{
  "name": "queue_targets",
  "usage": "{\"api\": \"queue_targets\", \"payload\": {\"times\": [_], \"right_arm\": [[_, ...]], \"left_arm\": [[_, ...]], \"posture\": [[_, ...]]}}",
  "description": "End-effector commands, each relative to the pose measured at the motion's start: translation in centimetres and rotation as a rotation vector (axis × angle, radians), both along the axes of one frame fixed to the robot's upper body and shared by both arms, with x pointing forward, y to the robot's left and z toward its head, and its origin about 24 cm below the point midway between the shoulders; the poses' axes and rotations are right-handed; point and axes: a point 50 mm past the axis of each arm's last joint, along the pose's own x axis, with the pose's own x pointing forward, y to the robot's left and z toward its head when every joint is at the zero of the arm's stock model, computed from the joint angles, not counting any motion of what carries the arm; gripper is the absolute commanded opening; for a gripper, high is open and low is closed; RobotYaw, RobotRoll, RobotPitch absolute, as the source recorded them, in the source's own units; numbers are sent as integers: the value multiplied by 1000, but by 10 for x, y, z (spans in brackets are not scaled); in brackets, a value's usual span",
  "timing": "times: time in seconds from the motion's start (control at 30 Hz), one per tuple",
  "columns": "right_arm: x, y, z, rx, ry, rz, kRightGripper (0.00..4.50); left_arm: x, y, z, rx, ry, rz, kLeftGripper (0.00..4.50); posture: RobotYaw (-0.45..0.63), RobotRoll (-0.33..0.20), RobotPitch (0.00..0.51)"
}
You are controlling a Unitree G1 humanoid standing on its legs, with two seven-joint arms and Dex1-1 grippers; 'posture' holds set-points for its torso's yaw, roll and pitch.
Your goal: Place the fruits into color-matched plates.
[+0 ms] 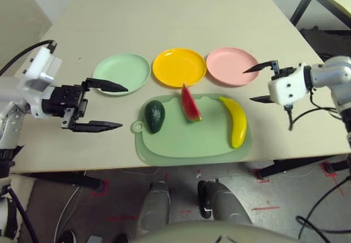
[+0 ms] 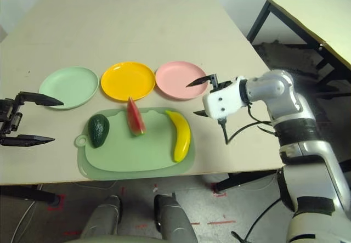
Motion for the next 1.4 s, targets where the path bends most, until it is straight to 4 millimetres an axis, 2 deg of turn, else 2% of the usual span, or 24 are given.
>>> {"api": "queue_targets", "payload": {"times": [0.03, 0.4, 0.83, 1.0, 1.13, 1.23, 1.4], "right_arm": [[0, 14, 5, -139, -4, 103, 4464], [-1, 47, -3, -195, 9, 267, 4464], [-19, 52, -31, -248, 82, 368, 4464], [-19, 58, -35, -235, 80, 373, 4464], [-21, 52, -41, -263, 100, 362, 4464], [-22, 46, -45, -291, 114, 347, 4039], [-24, 46, -49, -296, 135, 338, 2196]], "left_arm": [[0, 3, -3, 40, 28, 7, 4500], [11, 0, -5, 14, 59, 1, 4500], [19, -16, -5, 12, 24, -94, 4500], [19, -14, -8, 19, 18, -83, 4500], [19, -9, -9, 19, 0, -62, 4500], [18, -9, -9, 20, -5, -67, 4500], [18, -11, -8, 18, -23, -76, 4500]], "posture": [[-1, 0, 132], [-1, 0, 132], [-13, 0, 136], [-7, 0, 129], [-2, 0, 122], [1, 0, 118], [5, 0, 115]]}}
